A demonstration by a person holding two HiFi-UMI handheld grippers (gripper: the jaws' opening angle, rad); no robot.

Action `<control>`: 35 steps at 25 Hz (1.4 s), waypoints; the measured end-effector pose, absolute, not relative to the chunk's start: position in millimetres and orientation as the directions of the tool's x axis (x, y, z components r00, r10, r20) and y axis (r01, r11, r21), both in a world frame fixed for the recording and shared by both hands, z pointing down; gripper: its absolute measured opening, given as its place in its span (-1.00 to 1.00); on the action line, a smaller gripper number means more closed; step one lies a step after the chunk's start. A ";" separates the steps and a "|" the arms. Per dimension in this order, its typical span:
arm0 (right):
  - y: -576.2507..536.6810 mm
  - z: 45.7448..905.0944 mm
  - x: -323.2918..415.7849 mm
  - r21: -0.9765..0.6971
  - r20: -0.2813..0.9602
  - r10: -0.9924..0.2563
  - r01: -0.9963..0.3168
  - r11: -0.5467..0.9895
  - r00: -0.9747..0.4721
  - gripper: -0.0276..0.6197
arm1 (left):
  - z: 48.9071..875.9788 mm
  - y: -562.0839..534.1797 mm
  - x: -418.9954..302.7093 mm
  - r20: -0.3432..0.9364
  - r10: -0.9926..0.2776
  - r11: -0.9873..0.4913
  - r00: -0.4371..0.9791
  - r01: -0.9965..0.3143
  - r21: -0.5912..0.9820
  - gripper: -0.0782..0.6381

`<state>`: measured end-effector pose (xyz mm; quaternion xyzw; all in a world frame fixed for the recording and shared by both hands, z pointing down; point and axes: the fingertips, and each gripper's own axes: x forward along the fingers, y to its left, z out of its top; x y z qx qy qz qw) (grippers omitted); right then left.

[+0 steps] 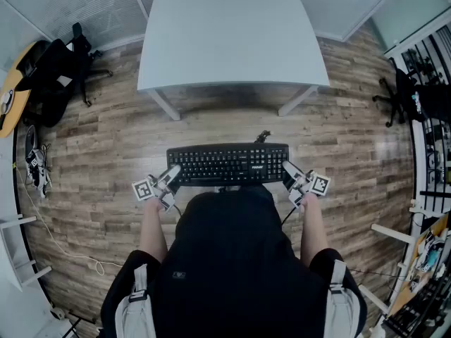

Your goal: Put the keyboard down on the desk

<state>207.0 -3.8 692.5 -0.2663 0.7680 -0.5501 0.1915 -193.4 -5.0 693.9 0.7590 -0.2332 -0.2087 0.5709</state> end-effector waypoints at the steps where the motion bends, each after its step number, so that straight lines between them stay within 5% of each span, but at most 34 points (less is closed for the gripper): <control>1: -3.4 693.1 207.1 -0.947 0.002 -0.619 -0.201 0.252 -0.785 -0.66 | 694.0 -4.7 -193.0 -0.049 -0.591 -0.239 0.805 -0.117 0.964 -0.48; 35: 4.0 699.1 206.5 -0.941 0.079 -0.598 -0.258 0.220 -0.798 -0.64 | 696.6 0.2 -192.2 -0.010 -0.567 -0.225 0.823 -0.143 0.964 -0.48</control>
